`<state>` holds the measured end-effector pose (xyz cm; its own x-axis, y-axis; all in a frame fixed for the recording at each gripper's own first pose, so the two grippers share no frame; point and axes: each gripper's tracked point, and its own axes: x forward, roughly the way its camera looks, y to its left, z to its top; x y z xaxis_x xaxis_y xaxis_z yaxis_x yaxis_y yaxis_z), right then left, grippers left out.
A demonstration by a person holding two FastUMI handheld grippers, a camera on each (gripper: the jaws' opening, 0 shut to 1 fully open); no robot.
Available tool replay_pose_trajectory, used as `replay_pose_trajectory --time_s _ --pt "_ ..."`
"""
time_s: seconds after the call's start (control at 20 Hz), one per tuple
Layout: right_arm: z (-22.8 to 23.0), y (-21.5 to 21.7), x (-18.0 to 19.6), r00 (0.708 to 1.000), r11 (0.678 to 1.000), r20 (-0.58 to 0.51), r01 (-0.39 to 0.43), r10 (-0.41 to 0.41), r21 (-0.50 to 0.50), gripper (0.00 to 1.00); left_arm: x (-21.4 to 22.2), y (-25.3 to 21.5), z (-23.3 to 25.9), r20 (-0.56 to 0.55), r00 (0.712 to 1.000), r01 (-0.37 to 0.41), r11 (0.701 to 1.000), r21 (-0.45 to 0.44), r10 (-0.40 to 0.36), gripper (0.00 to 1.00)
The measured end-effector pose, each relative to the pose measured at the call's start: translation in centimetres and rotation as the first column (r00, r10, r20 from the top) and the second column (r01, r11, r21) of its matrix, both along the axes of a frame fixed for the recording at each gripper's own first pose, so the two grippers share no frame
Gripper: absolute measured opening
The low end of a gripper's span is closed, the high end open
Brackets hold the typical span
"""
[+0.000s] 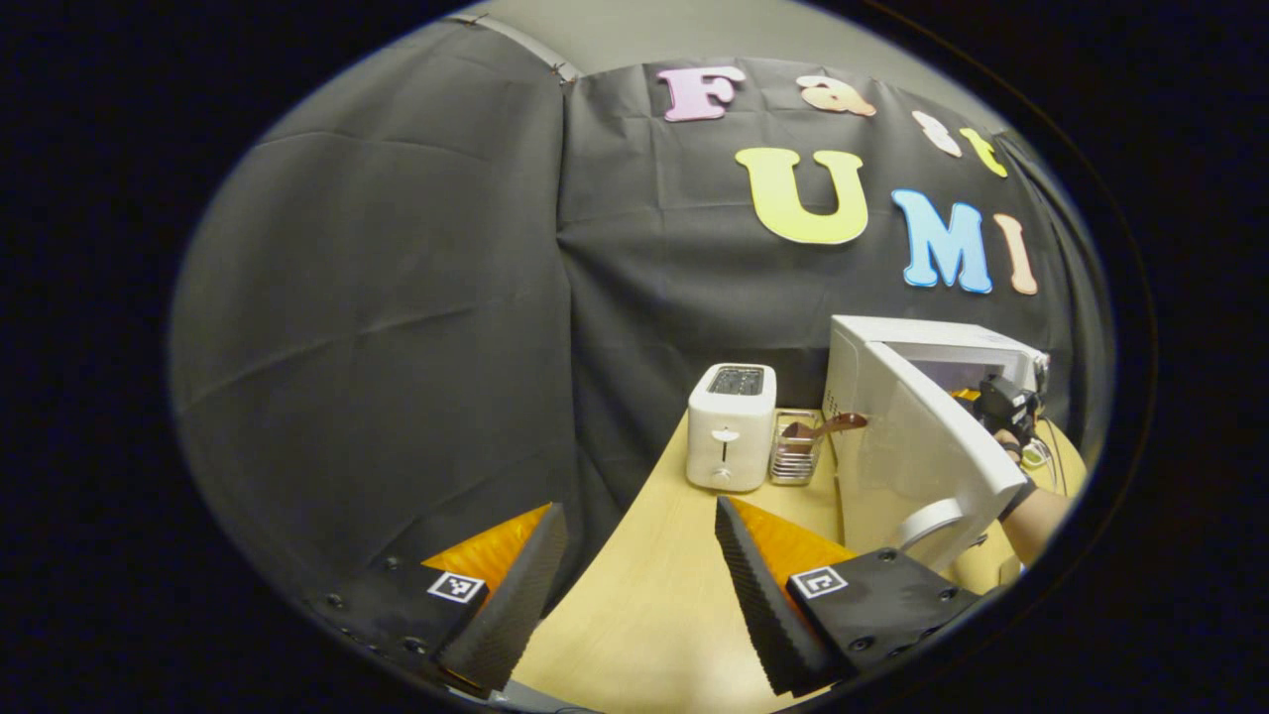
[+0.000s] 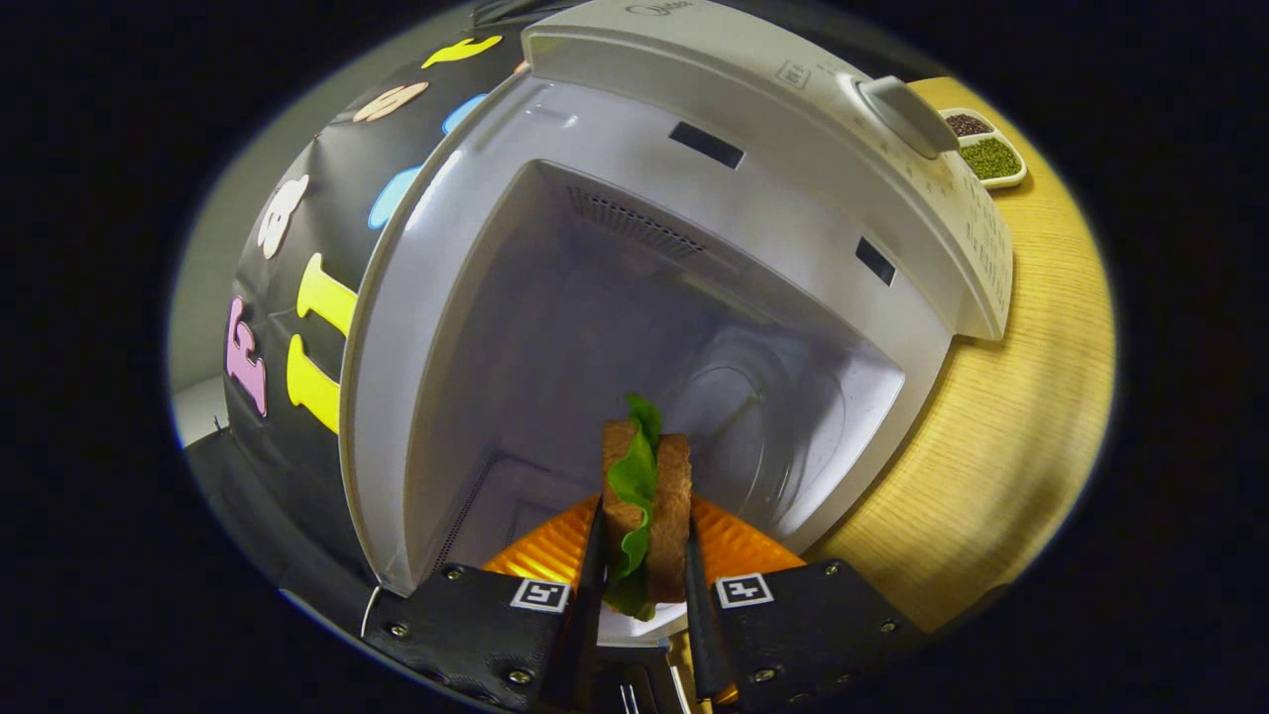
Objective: Open the microwave oven with the left hand, put the food in, and close the microwave oven.
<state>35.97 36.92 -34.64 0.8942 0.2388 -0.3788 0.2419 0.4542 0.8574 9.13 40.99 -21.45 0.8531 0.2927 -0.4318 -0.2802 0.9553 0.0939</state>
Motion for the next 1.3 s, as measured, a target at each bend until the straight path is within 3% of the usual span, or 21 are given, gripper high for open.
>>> replay_pose_trajectory --time_s 0.25,0.3,0.35,0.4,0.45,0.7,0.9,1.05,1.1,1.25,1.3 --pt "-1.1 -2.3 -0.9 0.998 0.974 -0.065 0.006 -0.022 -0.227 0.47 0.6 -0.6 -1.0 -0.003 1.000 0.011 1.000 -0.023 -0.011 0.99" --pt "-1.6 -2.2 -0.7 0.997 0.958 -0.067 0.004 -0.024 -0.286 0.63 0.7 -0.8 -1.1 -0.003 1.000 0.017 1.000 -0.024 -0.017 0.99" --pt "-1.5 -2.7 -0.8 0.997 0.940 -0.068 -0.003 -0.022 -0.341 0.69 0.9 -1.1 -1.3 -0.004 1.000 0.023 0.999 -0.026 -0.023 0.99" --pt "-1.0 -3.1 -1.1 0.998 0.921 -0.059 -0.012 -0.012 -0.388 0.91 1.0 -1.5 -1.4 -0.005 1.000 0.029 0.999 -0.030 -0.030 0.99" --pt "-0.2 -3.4 -1.3 0.999 0.903 -0.038 -0.017 0.001 -0.429 0.98 1.1 -1.9 -1.7 -0.004 0.999 0.038 0.999 -0.034 -0.038 0.99" --pt "5.4 -5.0 -3.4 0.991 0.809 0.052 -0.067 0.120 -0.584 0.98 1.9 -5.0 -3.4 0.008 0.995 0.095 0.992 -0.082 -0.095 0.99" --pt "11.5 -7.5 -6.5 0.975 0.768 0.128 -0.060 0.182 -0.638 0.98 2.5 -7.6 -4.3 0.013 0.991 0.136 0.986 -0.097 -0.135 0.98" --pt "15.3 -9.2 -9.3 0.958 0.750 0.166 -0.068 0.233 -0.658 0.98 2.6 -9.0 -5.0 0.005 0.988 0.152 0.983 -0.098 -0.152 0.51" --pt "16.4 -10.0 -10.3 0.954 0.742 0.175 -0.066 0.242 -0.668 0.98 2.6 -9.4 -5.0 0.004 0.988 0.152 0.983 -0.099 -0.153 0.60" --pt "19.4 -12.8 -13.4 0.943 0.709 0.201 -0.049 0.266 -0.704 0.98 2.2 -9.8 -4.3 0.008 0.991 0.133 0.987 -0.085 -0.133 0.51" --pt "20.1 -13.5 -14.5 0.939 0.706 0.209 -0.048 0.272 -0.707 0.98 2.2 -10.3 -3.8 0.017 0.991 0.133 0.988 -0.081 -0.132 0.39"
